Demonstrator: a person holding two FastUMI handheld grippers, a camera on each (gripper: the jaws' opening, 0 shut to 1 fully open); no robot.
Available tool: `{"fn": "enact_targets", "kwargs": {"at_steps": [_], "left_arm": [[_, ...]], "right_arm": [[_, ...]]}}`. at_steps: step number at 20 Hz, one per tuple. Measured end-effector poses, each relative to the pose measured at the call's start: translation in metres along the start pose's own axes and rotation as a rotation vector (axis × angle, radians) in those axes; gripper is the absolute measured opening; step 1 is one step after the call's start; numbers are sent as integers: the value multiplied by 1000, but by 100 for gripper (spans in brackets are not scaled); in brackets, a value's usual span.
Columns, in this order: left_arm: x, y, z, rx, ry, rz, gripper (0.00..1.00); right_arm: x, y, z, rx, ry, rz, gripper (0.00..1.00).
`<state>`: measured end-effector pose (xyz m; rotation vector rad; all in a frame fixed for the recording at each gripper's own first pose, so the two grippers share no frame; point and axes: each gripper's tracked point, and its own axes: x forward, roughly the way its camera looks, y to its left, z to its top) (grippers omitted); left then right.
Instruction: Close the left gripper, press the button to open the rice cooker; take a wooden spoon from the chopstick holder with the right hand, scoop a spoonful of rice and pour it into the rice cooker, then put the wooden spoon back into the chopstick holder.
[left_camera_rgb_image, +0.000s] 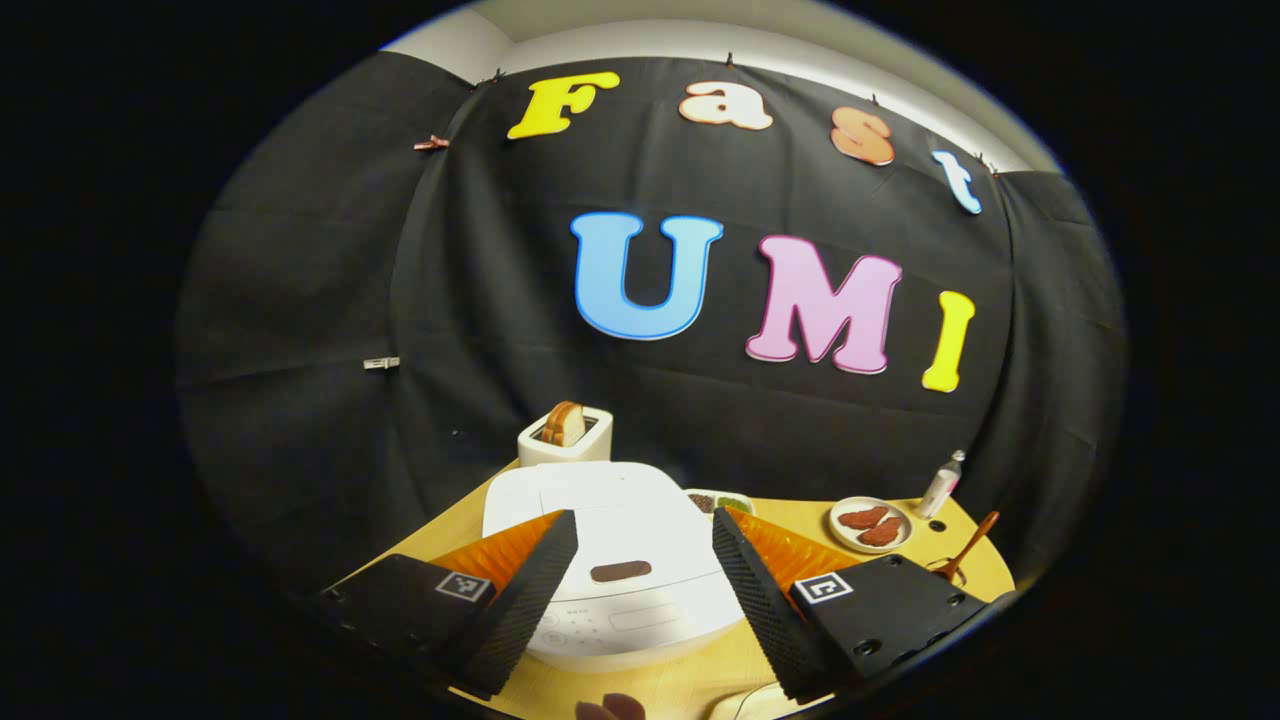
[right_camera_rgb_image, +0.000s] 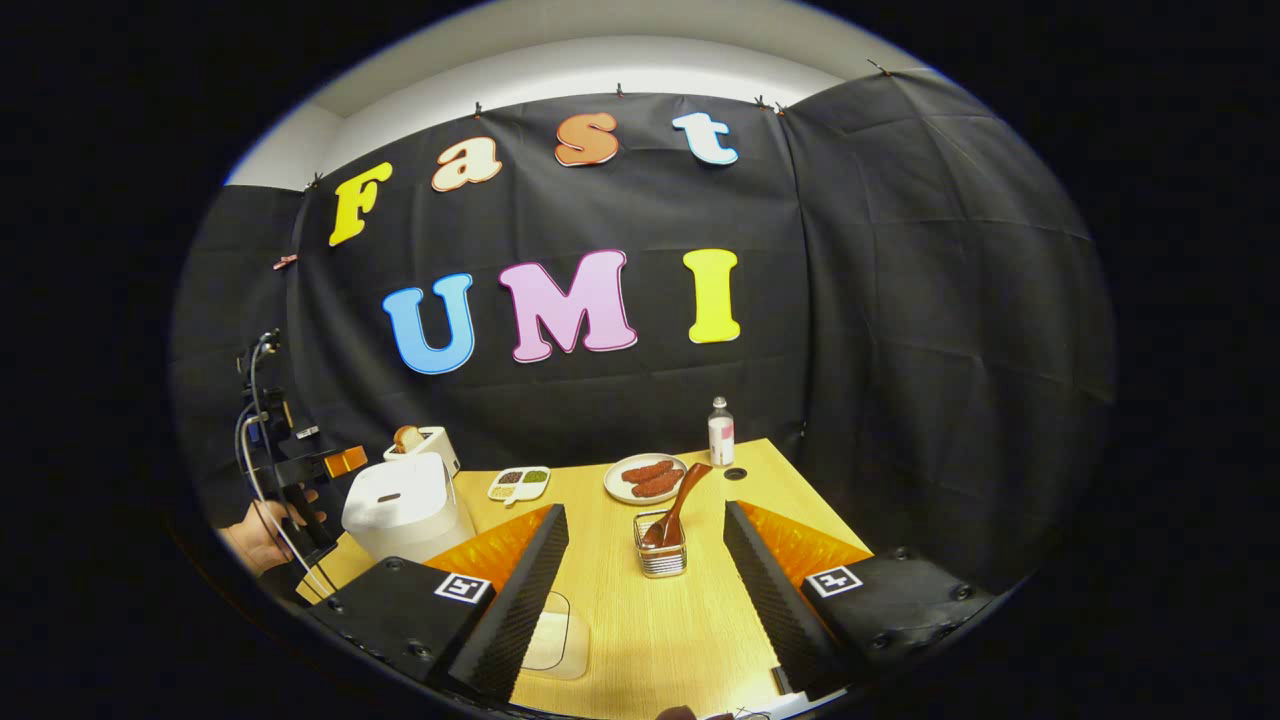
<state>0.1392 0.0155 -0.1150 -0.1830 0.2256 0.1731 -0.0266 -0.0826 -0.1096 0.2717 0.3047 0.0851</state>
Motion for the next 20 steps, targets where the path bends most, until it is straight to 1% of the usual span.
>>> {"fn": "enact_targets", "kwargs": {"at_steps": [4, 8, 11, 12, 13, 14, 16, 18, 20], "left_arm": [[-52, -8, 25, 40, -67, -52, 94], [-102, -15, 41, 43, -116, -106, 94], [-130, -16, 50, 37, -133, -140, 94], [-139, -14, 52, 29, -135, -144, 94], [-145, -10, 52, 24, -138, -146, 94], [-152, -7, 53, 27, -144, -145, 94], [-165, -2, 56, 42, -180, -161, 94], [-173, 4, 53, 58, -193, -167, 94], [-179, 11, 53, 70, -204, -158, 94]], "right_arm": [[-2, 14, 16, -68, -47, 10, 98], [-2, 32, 34, -105, -96, 25, 98], [-1, 47, 42, -117, -123, 41, 98], [-3, 51, 46, -123, -131, 45, 98], [-5, 54, 51, -132, -145, 46, 100], [-6, 55, 57, -144, -162, 41, 98], [-9, 57, 68, -175, -201, 33, 99], [-12, 62, 69, -191, -217, 31, 99], [-13, 64, 69, -194, -225, 25, 99]]}}
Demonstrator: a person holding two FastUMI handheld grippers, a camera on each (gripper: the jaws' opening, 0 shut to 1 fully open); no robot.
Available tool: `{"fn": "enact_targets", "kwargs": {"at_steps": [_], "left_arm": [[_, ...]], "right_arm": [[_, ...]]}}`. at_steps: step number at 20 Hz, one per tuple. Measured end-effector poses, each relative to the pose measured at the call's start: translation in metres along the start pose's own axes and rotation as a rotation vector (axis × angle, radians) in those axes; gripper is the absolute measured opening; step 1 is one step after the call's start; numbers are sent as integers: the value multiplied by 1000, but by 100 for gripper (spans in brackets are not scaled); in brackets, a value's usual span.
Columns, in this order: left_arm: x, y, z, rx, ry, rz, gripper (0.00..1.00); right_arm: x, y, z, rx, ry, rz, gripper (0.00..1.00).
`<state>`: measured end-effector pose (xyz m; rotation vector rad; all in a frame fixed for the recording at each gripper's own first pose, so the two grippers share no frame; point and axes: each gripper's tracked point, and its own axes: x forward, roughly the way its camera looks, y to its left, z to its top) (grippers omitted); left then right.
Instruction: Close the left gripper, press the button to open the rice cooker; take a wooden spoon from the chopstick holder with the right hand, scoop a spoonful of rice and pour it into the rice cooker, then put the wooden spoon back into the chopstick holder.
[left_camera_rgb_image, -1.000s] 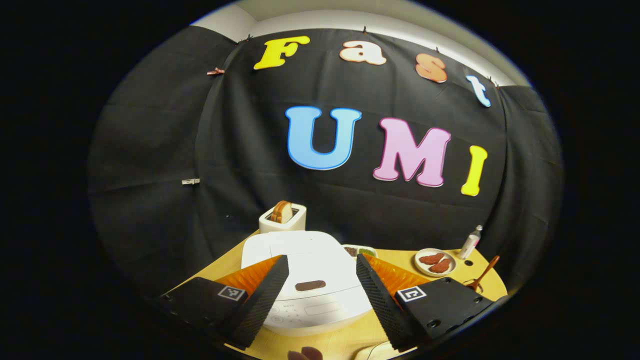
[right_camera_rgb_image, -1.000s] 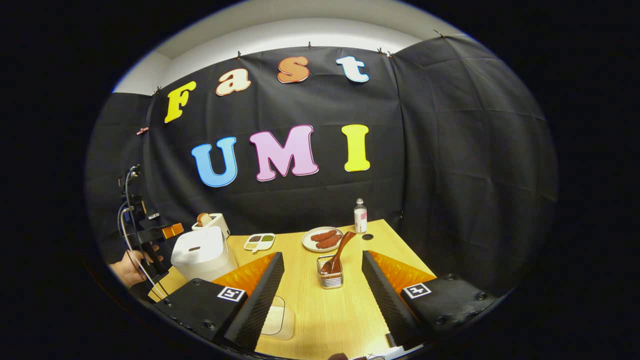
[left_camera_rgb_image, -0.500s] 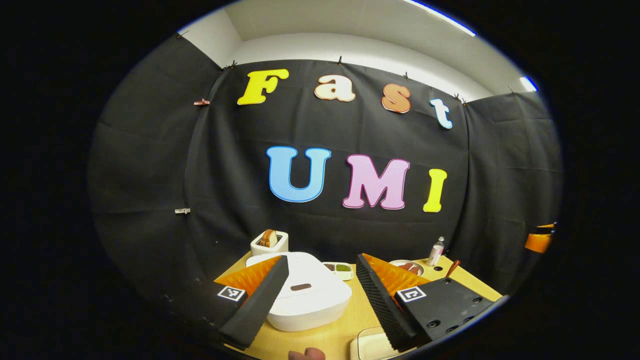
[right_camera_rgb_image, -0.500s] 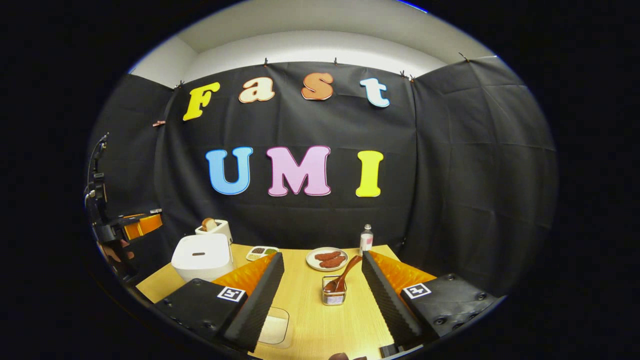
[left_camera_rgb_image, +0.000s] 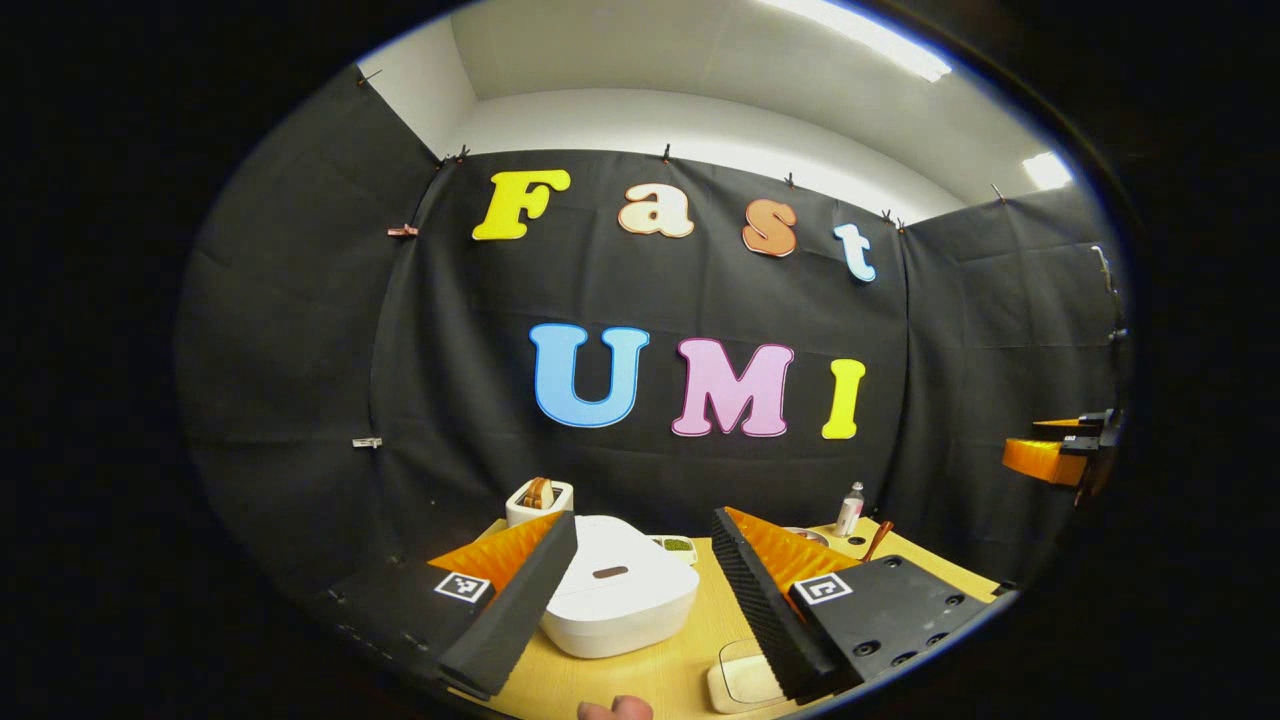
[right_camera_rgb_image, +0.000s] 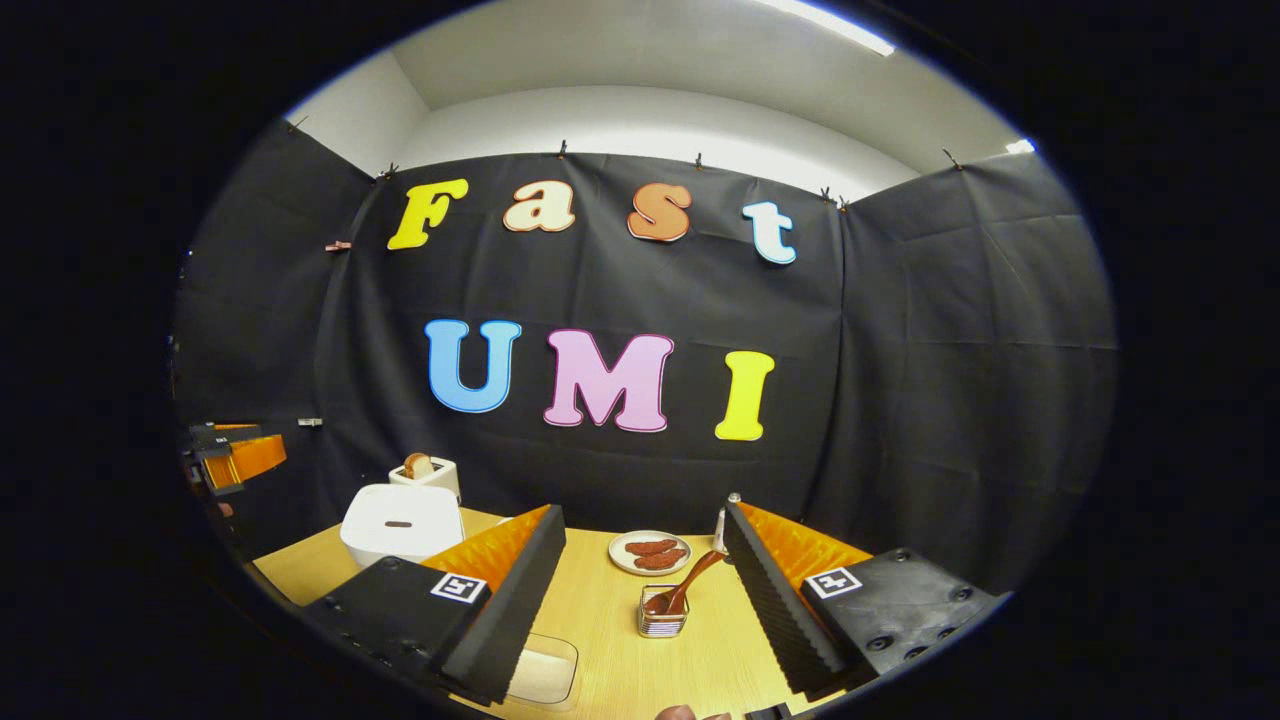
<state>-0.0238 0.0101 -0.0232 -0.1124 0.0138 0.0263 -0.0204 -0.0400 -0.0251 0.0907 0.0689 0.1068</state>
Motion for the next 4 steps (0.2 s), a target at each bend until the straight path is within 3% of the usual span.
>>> {"fn": "enact_targets", "kwargs": {"at_steps": [4], "left_arm": [[-5, 2, 0, 33, 8, 6, 94]], "right_arm": [[1, 7, -4, 17, 15, 9, 99]]}}
